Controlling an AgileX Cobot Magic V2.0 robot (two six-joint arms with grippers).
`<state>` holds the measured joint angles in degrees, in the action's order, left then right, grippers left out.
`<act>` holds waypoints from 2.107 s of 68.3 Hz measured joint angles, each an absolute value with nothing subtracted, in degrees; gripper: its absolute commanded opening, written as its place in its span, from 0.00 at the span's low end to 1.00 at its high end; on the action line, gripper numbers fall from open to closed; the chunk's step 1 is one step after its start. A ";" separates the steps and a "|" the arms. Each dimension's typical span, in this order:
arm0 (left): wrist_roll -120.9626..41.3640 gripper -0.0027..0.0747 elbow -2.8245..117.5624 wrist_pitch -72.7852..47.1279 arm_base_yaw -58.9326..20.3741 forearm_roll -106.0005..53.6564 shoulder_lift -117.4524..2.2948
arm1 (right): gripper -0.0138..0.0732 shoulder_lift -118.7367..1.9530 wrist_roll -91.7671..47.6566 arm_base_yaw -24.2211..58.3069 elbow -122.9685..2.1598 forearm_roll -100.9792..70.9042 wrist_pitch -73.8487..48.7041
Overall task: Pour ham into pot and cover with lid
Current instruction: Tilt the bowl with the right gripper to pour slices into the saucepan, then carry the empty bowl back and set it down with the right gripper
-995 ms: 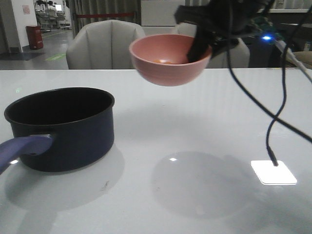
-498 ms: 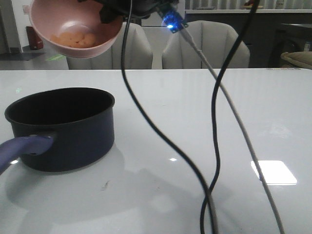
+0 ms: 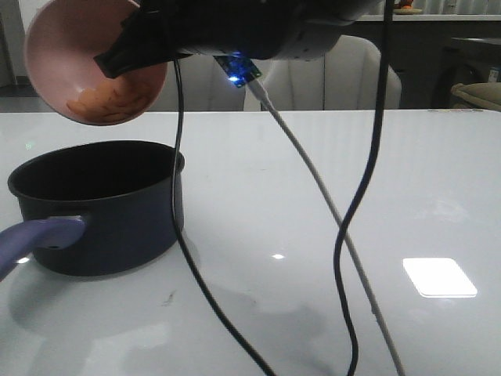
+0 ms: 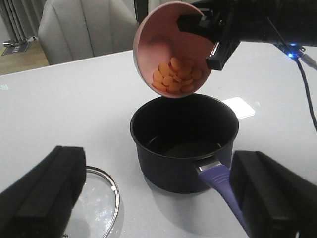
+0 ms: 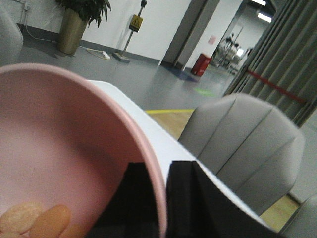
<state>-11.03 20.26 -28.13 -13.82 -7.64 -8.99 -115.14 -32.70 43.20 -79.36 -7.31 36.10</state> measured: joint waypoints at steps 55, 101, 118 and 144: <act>-11.03 0.84 20.26 -28.13 -13.82 -7.64 -8.99 | 0.31 -125.52 -57.69 45.42 -78.25 -9.93 63.95; -11.03 0.84 20.26 -28.13 -13.82 -7.64 -8.99 | 0.31 -100.53 -26.94 41.37 -78.16 -24.28 2.86; -11.03 0.84 20.26 -28.13 -13.82 -7.64 -8.99 | 0.31 -95.62 -26.81 31.44 -78.16 -24.28 -16.61; -11.03 0.84 20.26 -28.13 -13.82 -7.64 -8.99 | 0.31 -96.71 -20.74 13.11 -77.41 -24.06 -37.38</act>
<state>-11.03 20.26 -28.13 -13.82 -7.64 -8.99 -96.71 -20.74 13.11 -77.41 -24.06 -37.38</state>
